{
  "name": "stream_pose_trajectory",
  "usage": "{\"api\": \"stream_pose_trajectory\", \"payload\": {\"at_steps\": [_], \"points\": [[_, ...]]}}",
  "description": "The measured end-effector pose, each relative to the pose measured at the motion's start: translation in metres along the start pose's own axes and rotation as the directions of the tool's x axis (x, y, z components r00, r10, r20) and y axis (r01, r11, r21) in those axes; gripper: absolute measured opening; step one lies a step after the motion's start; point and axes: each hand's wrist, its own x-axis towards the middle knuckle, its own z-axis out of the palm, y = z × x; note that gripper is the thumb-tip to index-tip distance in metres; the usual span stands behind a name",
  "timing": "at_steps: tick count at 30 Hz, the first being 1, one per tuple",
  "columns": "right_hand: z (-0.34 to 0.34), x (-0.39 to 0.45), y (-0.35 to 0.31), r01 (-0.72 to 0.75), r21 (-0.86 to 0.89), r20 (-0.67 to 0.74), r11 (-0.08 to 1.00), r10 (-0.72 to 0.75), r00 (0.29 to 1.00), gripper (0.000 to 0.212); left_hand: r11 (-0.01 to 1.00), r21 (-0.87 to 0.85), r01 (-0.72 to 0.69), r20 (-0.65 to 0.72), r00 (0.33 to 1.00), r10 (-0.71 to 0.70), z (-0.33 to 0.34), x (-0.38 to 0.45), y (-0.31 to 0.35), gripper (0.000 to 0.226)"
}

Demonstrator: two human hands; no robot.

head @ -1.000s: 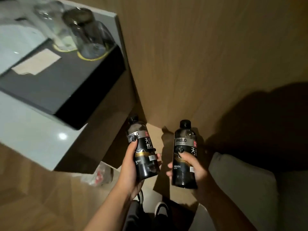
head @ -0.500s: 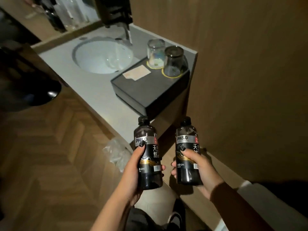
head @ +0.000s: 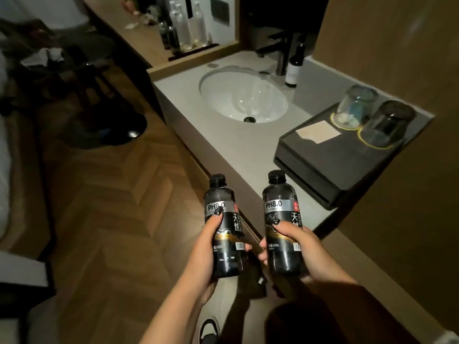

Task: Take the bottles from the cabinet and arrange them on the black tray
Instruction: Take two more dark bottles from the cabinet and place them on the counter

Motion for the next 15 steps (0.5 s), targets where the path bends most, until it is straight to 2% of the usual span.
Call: {"api": "stream_pose_trajectory", "payload": {"at_steps": [4,8,12,15], "points": [[0.058,0.042,0.020,-0.018,0.055,0.039,0.998,0.016,0.999,0.040,1.000,0.017,-0.014,-0.024,1.000,0.014,-0.059,0.010,0.032,0.047],[0.111,0.079,0.037,-0.077,0.074,0.013,0.994,0.076,0.997,0.055,1.000,-0.001,-0.026,-0.068,0.997,0.026,-0.107,0.018,0.060,0.036],[0.148,0.111,0.039,-0.120,0.041,0.020,0.992,0.119,0.993,0.063,0.996,-0.084,0.013,-0.094,0.995,-0.021,-0.143,0.030,0.084,0.036],[0.170,0.135,0.031,-0.097,-0.067,0.052,0.993,0.101,0.994,0.052,0.993,-0.117,0.020,-0.130,0.991,-0.035,-0.168,0.043,0.102,0.039]]}}
